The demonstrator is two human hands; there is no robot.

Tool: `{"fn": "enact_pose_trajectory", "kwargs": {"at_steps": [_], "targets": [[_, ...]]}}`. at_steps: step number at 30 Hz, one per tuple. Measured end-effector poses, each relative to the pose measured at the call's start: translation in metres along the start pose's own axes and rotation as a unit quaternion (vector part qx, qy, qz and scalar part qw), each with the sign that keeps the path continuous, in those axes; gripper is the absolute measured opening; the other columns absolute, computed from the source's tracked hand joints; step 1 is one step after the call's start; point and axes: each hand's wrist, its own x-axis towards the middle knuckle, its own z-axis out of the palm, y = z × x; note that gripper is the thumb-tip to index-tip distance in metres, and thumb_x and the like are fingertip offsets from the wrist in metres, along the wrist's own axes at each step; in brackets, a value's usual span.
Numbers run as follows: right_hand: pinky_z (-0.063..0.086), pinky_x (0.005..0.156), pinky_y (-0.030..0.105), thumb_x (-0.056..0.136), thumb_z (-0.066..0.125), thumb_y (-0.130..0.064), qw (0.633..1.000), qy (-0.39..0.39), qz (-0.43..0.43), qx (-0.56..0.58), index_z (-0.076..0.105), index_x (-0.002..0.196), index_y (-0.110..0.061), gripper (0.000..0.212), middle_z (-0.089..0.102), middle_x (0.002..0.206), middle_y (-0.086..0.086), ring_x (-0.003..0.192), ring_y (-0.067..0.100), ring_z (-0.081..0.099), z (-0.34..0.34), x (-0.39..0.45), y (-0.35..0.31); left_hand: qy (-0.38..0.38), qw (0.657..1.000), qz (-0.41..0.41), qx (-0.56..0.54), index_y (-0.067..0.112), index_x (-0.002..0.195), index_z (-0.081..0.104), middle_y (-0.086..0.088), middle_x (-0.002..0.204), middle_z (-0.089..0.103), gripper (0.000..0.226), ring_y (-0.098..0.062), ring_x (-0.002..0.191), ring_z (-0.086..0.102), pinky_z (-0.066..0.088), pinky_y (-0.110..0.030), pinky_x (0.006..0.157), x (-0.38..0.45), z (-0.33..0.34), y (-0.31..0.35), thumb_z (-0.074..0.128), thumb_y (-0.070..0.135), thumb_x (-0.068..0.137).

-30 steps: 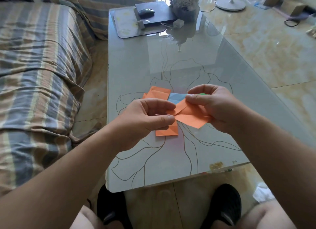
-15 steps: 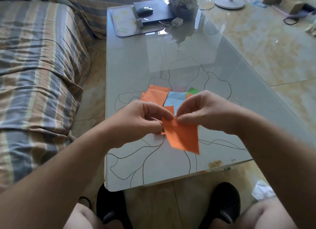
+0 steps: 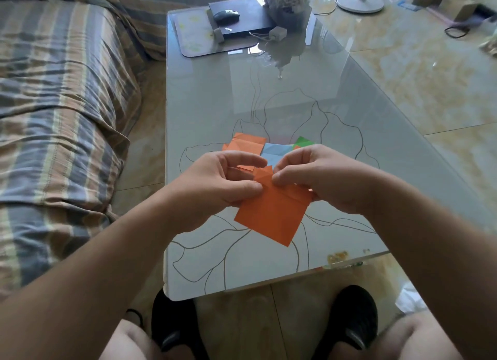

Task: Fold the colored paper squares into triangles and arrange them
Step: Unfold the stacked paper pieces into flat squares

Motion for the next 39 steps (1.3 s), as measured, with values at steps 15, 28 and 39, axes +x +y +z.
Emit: {"fn": "enact_pose_trajectory", "kwargs": {"at_steps": [15,28,39], "targets": [[0.055,0.064,0.028,0.097,0.069,-0.022,0.996,-0.011,-0.014,0.088,0.078,0.090,-0.018,0.012,0.073,0.088,0.006,0.079,0.021,0.070,0.009,0.000,-0.002,0.036,0.997,0.006,-0.062,0.016,0.111,0.073,-0.017,0.108,0.077,0.019,-0.034,0.100,0.075,0.061,-0.048,0.090,0.005,0.001,-0.006,0.069,0.018,0.092],[0.053,0.062,0.029,0.095,0.072,-0.018,0.995,0.041,-0.065,0.060,0.075,0.085,-0.013,0.012,0.072,0.081,0.008,0.075,0.022,0.067,0.014,0.000,0.000,0.047,0.993,-0.006,-0.106,0.013,0.104,0.074,-0.008,0.097,0.078,0.026,-0.023,0.087,0.074,0.058,-0.040,0.078,0.007,0.006,-0.008,0.069,0.028,0.084],[0.053,0.057,0.026,0.092,0.076,-0.015,0.991,0.100,-0.088,-0.015,0.077,0.078,-0.014,0.014,0.073,0.073,0.004,0.066,0.014,0.068,0.019,-0.003,0.001,0.074,0.990,-0.016,-0.120,0.011,0.105,0.077,-0.011,0.097,0.079,0.015,-0.022,0.084,0.075,0.061,-0.034,0.070,0.005,0.011,-0.010,0.067,0.017,0.096]]}}
